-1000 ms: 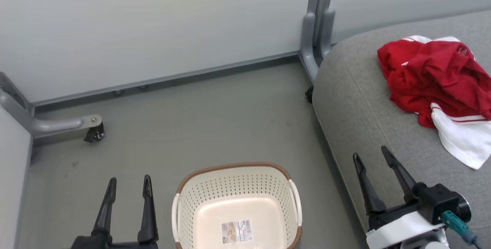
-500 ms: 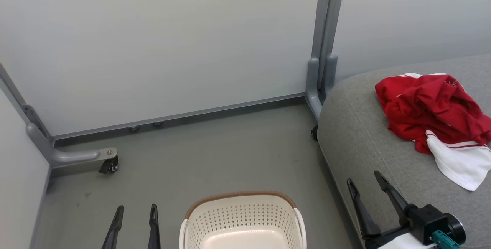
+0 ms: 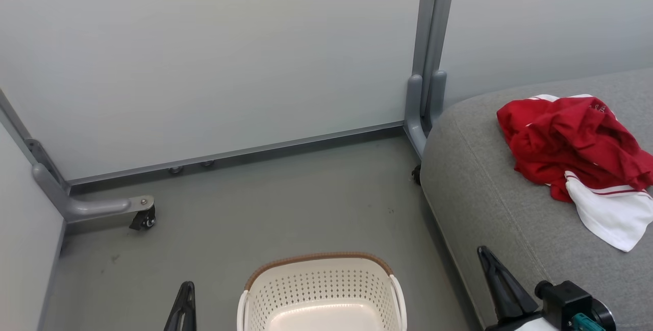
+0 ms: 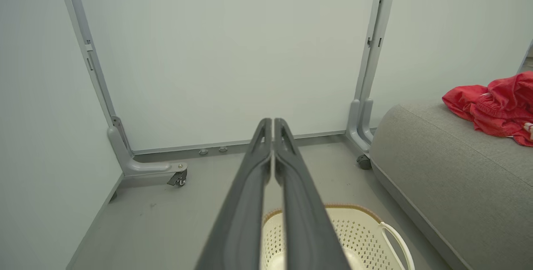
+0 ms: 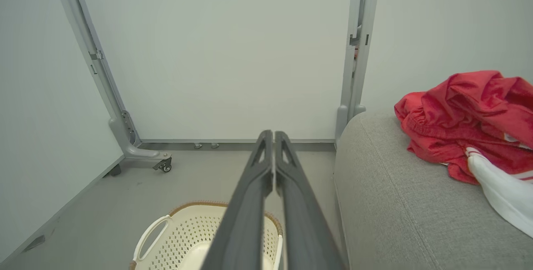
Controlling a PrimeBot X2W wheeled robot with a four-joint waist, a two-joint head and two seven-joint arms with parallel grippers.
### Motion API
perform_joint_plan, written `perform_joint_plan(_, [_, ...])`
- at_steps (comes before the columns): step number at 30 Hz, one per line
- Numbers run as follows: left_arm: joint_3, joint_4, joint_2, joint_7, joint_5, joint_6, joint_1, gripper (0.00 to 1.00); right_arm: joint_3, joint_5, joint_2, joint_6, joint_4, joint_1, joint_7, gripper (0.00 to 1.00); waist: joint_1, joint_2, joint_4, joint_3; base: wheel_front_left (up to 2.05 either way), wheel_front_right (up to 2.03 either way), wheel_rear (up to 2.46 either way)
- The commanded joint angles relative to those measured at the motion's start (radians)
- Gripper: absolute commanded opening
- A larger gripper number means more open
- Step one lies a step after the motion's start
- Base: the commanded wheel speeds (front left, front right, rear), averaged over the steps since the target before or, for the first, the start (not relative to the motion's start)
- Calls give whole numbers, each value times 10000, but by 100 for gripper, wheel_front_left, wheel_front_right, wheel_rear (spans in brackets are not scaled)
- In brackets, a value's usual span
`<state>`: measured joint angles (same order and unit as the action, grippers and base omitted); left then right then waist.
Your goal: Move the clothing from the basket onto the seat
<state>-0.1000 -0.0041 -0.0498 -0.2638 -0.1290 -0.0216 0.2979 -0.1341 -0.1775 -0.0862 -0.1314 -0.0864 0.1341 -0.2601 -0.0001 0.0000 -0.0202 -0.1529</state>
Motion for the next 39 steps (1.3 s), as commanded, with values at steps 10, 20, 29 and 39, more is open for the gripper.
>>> perform_joint_plan(10, [149, 184, -153, 422, -2400, -137, -599, 0, 270, -2277, -64, 1, -98, -459, 454, 0, 1, 0, 18, 134, 0, 0, 0])
perform_joint_plan(20, [275, 578, -250, 779, -4296, -298, -1136, 0, 490, -4070, -80, 2, -310, -755, 843, 0, 1, 0, 35, 260, 0, 0, 0])
perform_joint_plan(29, [394, 854, -310, 1068, -5751, -413, -1540, 0, 678, -5456, -79, 3, -467, -980, 1159, 0, 1, 0, 49, 370, 0, 0, 0])
perform_joint_plan(39, [543, 1074, -359, 1385, -7224, -520, -1935, 0, 881, -6853, -67, 4, -625, -1212, 1494, 0, 1, 0, 65, 494, 0, 0, 0])
